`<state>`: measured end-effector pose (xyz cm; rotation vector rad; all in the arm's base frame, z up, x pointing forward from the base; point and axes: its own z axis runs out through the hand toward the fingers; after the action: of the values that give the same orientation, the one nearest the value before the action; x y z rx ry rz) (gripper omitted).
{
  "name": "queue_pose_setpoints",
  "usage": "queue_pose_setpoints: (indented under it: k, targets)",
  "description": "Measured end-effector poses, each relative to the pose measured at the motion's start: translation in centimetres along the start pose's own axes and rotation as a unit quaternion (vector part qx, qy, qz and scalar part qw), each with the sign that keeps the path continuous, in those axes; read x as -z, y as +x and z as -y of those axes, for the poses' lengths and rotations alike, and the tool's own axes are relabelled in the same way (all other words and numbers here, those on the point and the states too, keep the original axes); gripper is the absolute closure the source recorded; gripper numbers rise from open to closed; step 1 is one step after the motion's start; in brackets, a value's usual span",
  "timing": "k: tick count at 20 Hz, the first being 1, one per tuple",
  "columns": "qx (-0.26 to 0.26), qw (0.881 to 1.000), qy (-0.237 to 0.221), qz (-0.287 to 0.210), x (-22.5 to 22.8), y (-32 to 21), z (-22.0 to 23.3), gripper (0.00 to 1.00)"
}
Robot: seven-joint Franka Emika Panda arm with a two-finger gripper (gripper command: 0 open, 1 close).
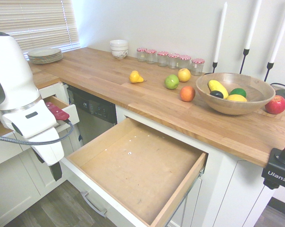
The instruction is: Close the drawer
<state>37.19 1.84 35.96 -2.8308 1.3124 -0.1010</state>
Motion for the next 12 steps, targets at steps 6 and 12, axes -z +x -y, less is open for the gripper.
queue_pose_setpoints:
  k: [6,12]
  targets:
    - [-0.010,1.000,0.007,0.003,-0.7,1.0,-0.4,0.00]
    - [-0.017,1.000,-0.001,0.022,-6.1,2.5,-0.5,0.00]
